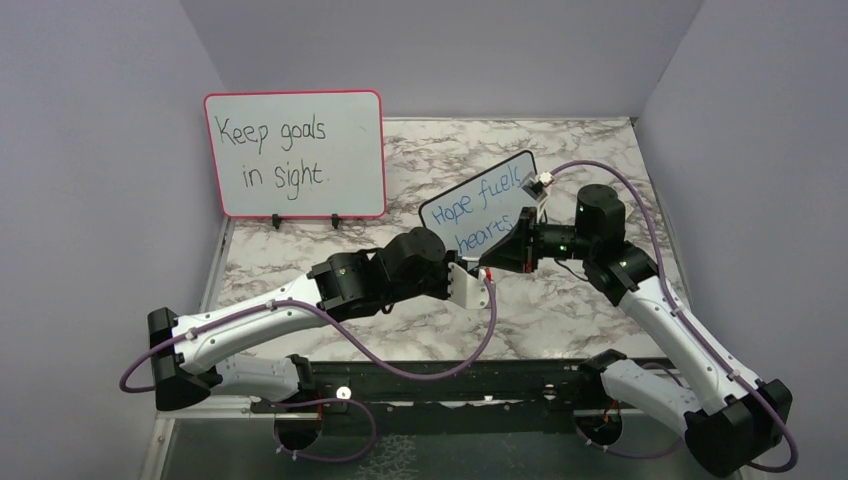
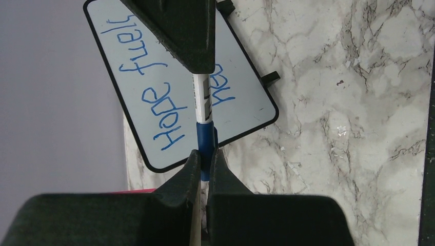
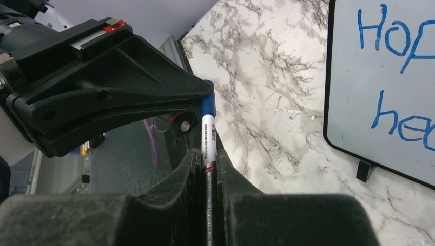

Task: Write a sentence on the whiteboard
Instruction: Close the whiteboard marker at the center of the board, then place the whiteboard marker at the center of the board.

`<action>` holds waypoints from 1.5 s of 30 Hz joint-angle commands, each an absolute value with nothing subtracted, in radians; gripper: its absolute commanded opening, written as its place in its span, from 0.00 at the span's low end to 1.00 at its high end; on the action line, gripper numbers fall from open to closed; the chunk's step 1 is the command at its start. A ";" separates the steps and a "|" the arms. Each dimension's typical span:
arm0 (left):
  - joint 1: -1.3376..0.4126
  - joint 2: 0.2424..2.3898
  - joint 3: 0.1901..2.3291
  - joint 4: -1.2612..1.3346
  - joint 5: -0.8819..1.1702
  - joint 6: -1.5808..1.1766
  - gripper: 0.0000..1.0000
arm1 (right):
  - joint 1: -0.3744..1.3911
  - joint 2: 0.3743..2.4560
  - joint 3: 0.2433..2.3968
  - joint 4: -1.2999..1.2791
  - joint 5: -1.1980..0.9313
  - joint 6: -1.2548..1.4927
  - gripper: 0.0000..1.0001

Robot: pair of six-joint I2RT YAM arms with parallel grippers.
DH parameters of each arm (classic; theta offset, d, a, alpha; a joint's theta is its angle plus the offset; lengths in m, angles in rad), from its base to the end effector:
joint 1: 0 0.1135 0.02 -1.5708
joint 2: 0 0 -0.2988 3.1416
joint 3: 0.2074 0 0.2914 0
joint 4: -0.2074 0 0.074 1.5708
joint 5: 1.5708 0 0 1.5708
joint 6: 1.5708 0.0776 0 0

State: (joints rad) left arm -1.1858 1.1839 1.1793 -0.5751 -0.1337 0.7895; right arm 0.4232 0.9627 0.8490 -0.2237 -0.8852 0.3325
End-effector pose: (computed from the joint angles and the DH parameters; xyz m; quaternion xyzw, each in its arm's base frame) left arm 0.1294 -0.2917 0.3662 0.7152 0.5098 -0.0358 0.4767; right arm 0.2084 0.1597 0.3452 -0.2809 0.7252 0.5176 0.3569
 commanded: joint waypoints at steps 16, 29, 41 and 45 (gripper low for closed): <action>-1.273 1.190 1.176 -0.280 -0.029 0.754 0.00 | 0.430 0.999 0.825 -0.039 -0.892 0.456 0.01; -1.270 1.103 1.089 -0.314 -0.225 0.713 0.29 | 0.425 0.930 0.822 -0.171 -0.626 0.336 0.01; -1.139 0.936 0.893 -0.129 -0.553 0.407 0.82 | 0.422 0.737 0.745 -0.372 0.111 0.335 0.01; -0.941 0.924 0.870 -0.153 -0.523 0.236 0.89 | 0.422 0.696 0.664 -0.393 0.323 0.415 0.01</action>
